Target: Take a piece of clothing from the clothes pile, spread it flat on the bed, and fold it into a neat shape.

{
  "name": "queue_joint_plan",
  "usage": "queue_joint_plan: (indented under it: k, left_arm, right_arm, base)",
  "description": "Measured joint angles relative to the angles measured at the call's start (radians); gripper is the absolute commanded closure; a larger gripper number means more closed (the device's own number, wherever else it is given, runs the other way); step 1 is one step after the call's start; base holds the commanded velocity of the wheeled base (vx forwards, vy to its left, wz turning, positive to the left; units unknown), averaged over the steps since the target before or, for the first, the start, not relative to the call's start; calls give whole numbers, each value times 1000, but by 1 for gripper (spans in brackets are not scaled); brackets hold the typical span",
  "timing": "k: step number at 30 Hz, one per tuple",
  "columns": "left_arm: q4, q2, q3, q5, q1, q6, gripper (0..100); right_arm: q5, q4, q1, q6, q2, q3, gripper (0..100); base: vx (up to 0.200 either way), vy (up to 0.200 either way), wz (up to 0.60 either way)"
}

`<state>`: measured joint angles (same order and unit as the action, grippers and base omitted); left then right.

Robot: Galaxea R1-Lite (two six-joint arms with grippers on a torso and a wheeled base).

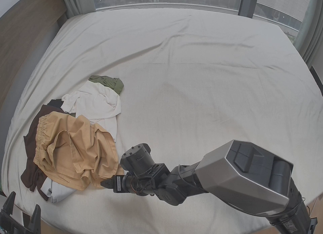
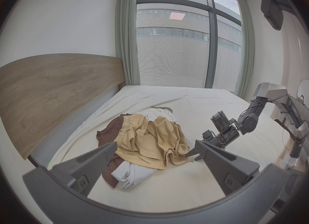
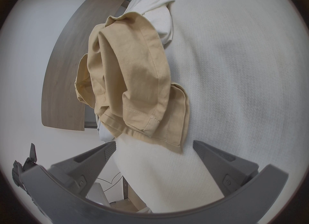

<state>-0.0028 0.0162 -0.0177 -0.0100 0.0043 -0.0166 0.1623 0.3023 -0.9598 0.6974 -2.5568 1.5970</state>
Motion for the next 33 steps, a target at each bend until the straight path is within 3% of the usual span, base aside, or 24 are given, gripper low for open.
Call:
queue_joint_plan:
  k: [1, 15, 21, 28, 33]
  left_arm:
    - [0, 0, 0, 0, 0, 0, 0]
    - [0, 0, 0, 0, 0, 0, 0]
    - [0, 0, 0, 0, 0, 0, 0]
    - [0, 0, 0, 0, 0, 0, 0]
    - [0, 0, 0, 0, 0, 0, 0]
  right_arm:
    - [0, 0, 0, 1, -3, 4, 100]
    - [-26, 4, 0, 3, -28, 38, 100]
    - [-71, 3, 0, 5, -24, 12, 100]
    - [-98, 3, 11, 4, 10, -66, 100]
    - [-133, 32, 46, 0, 94, -217, 100]
  base:
    - [0, 0, 0]
    - [0, 0, 0]
    - [0, 0, 0]
    - [0, 0, 0]
    - [0, 0, 0]
